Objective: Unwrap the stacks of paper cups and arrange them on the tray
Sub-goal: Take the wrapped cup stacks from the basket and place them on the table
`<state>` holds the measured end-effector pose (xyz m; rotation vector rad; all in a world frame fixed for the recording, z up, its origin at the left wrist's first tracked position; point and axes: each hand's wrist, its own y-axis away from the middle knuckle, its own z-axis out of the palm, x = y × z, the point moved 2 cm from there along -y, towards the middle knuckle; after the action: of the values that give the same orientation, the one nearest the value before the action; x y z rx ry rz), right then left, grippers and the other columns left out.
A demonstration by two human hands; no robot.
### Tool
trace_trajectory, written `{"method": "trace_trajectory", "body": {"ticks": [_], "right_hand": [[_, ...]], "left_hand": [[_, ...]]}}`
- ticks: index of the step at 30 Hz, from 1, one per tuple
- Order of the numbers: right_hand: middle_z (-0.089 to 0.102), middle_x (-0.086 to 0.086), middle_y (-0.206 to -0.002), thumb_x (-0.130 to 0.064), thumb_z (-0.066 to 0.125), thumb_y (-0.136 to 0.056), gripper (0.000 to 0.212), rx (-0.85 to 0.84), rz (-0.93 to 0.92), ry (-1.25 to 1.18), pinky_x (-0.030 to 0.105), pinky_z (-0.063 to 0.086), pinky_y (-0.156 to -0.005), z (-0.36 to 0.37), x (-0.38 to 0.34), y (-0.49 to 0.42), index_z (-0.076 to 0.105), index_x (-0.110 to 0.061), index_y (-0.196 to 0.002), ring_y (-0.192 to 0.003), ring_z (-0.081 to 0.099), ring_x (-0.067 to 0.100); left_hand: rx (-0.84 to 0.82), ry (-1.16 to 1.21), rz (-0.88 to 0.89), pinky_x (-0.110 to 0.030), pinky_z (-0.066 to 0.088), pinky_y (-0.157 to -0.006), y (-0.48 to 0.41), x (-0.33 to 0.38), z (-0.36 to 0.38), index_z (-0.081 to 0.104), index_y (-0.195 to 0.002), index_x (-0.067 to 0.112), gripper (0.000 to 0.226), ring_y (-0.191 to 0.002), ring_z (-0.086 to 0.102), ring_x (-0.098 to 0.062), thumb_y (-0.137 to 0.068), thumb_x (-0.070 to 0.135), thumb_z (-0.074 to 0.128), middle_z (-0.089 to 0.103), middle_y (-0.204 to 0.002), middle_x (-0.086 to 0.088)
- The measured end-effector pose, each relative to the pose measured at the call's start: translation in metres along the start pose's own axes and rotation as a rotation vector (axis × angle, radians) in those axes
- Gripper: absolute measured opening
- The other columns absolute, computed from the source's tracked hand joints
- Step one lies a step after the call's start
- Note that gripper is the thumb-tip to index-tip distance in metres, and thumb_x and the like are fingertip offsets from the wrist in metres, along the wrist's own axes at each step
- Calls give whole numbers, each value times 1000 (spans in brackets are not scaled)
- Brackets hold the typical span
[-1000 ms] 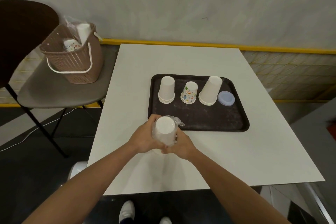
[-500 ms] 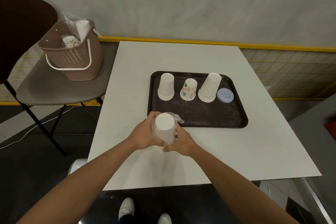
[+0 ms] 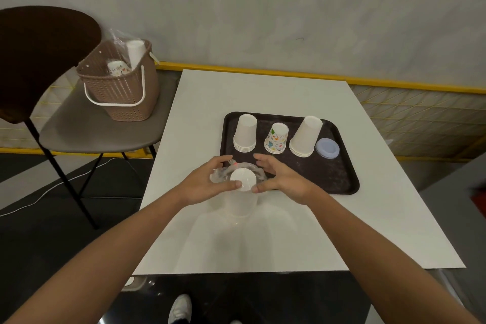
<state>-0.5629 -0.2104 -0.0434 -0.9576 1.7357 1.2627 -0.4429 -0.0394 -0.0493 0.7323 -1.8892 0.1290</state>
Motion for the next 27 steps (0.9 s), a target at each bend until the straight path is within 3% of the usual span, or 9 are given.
{"method": "trace_trajectory", "body": {"ticks": [4, 7, 9, 12, 15, 18, 20, 23, 27], "right_hand": [[45, -1, -141, -14, 75, -78, 67, 32, -105, 50, 20, 35, -98, 0, -29, -2, 44, -26, -136, -131, 36, 8], [55, -1, -132, -21, 74, -80, 53, 131, -170, 80, 24, 39, -101, 8, -46, -13, 53, -24, -128, -124, 47, 9], [57, -1, -128, -24, 73, -81, 46, 165, -206, 140, 25, 41, -100, 16, -55, -23, 56, -25, -123, -121, 50, 11], [58, -2, -124, -25, 71, -82, 43, 167, -227, 171, 11, 44, -80, 30, -70, -41, 55, -24, -122, -119, 50, 12], [57, -3, -122, -28, 70, -82, 45, 148, -225, 192, 20, 41, -90, 44, -85, -61, 54, -24, -124, -118, 50, 13], [56, -6, -118, -32, 70, -82, 45, 142, -208, 262, 27, 42, -98, 56, -100, -88, 54, -25, -123, -117, 51, 14], [55, -9, -117, -35, 70, -82, 45, 149, -204, 312, 25, 41, -94, 64, -114, -110, 53, -26, -123, -115, 50, 12], [54, -9, -119, -37, 68, -84, 45, 162, -210, 318, 22, 39, -88, 80, -141, -146, 52, -26, -125, -115, 49, 10], [53, -4, -129, -36, 65, -86, 46, 151, -214, 362, 24, 39, -88, 106, -180, -198, 50, -24, -127, -119, 49, 14]], "left_hand": [[157, 78, -5, -20, 40, -85, -1, 3, -14, 55, -124, 37, 47, -113, 54, -12, -80, 52, 66, 61, -118, 7], [335, 101, 23, -10, 39, -74, -3, 9, -27, 64, -110, 30, 27, -97, 61, -12, -86, 41, 66, 68, -96, 6], [438, 110, 31, -12, 40, -73, -4, 11, -40, 66, -105, 28, 21, -90, 61, -13, -86, 38, 66, 68, -90, 3], [532, 128, 38, -17, 41, -71, -5, 11, -62, 68, -102, 25, 21, -81, 60, -11, -85, 37, 67, 67, -85, 2], [580, 106, 35, -11, 39, -65, -5, 8, -86, 67, -102, 25, 20, -76, 59, -5, -86, 36, 67, 68, -85, 3], [625, 103, 19, -14, 43, -66, -8, -2, -119, 66, -103, 26, 21, -79, 61, -7, -86, 37, 67, 69, -85, 5], [650, 105, 19, -17, 48, -69, -13, -10, -144, 64, -105, 25, 22, -83, 63, -8, -86, 37, 67, 69, -87, 7], [692, 78, 20, -8, 43, -66, -24, -22, -189, 62, -108, 24, 26, -80, 60, 2, -85, 33, 70, 67, -90, 9], [727, 81, 30, -18, 50, -74, -45, -37, -249, 62, -110, 24, 31, -82, 62, -3, -82, 31, 73, 65, -94, 9]]}}
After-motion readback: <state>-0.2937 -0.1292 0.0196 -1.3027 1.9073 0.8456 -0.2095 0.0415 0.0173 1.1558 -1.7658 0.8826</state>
